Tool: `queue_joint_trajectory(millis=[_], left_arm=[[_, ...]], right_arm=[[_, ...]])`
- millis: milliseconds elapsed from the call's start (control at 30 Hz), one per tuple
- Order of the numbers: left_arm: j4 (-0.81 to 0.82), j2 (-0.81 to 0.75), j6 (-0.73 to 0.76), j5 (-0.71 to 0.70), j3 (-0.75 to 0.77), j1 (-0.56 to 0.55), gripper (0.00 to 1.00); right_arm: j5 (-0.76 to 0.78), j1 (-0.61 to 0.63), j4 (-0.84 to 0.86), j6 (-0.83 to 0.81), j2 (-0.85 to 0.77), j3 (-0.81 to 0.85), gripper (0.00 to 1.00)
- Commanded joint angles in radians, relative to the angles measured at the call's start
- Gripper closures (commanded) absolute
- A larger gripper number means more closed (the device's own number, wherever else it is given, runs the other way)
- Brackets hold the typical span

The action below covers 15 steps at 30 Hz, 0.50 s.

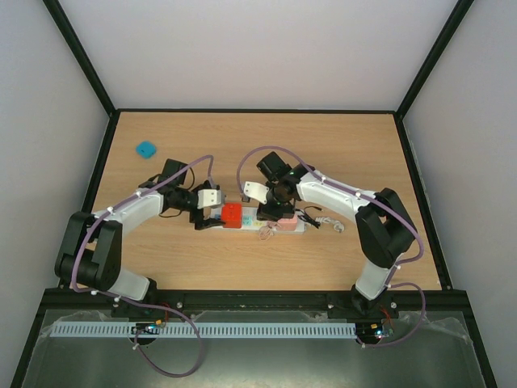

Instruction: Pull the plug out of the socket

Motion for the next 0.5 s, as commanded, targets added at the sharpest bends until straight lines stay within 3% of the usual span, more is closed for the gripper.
queue_joint_trajectory(millis=[0, 333, 467], left_arm=[[0.053, 0.026, -0.005, 0.012, -0.009, -0.018, 0.07], [0.045, 0.054, 0.007, -0.038, -0.004, -0.049, 0.15], [0.048, 0.050, 0.009, -0.067, -0.012, -0.075, 0.25]], right_arm=[[0.025, 0.013, 0.003, -0.024, 0.020, -0.018, 0.47], [0.017, 0.013, 0.023, -0.043, 0.028, -0.030, 0.61], [0.013, 0.014, 0.034, -0.050, 0.029, -0.040, 0.68]])
